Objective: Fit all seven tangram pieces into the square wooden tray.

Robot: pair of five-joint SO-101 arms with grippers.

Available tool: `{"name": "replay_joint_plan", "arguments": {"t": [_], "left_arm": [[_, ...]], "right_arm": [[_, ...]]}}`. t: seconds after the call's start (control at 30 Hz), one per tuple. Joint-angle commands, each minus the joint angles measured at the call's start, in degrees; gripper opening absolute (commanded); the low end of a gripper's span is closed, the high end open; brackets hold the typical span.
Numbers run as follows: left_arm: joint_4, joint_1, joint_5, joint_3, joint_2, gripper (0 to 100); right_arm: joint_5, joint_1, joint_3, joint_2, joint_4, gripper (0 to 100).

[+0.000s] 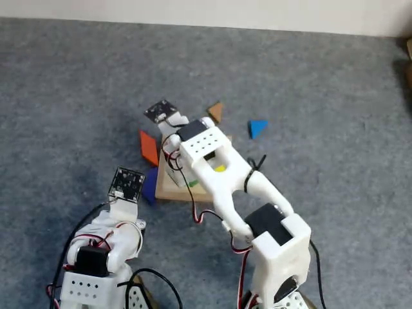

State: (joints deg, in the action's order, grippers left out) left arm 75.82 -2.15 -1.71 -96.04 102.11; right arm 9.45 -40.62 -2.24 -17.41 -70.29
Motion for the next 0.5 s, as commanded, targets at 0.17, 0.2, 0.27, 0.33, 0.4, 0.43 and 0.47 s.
{"name": "replay_joint_plan", "arguments": {"t": [0.17,0.2,0.27,0.33,0.4,0.43,0.47], "left_arm": [[0.26,0.48,-0.44,-1.10,1.89,1],[0.26,0.48,-0.44,-1.10,1.89,1],[0.26,0.48,-0.44,-1.10,1.89,1],[0.26,0.48,-0.44,-1.10,1.89,1],[0.26,0.48,-0.44,-1.10,1.89,1],[0.26,0.48,-0.44,-1.10,1.89,1],[0.26,0.48,-0.44,-1.10,1.89,1]], "right_arm": [[0.62,-1.10,0.84,3.91,-0.66,26.8],[0.62,-1.10,0.92,4.00,-0.66,26.8],[0.70,-1.10,0.92,4.26,-1.01,26.7],[0.70,-0.75,0.92,4.44,-2.68,26.4],[0.70,0.04,1.19,4.62,-5.14,22.5],[0.70,0.66,2.24,5.23,-5.85,19.1],[0.70,1.54,3.30,6.37,-5.85,15.5]]}}
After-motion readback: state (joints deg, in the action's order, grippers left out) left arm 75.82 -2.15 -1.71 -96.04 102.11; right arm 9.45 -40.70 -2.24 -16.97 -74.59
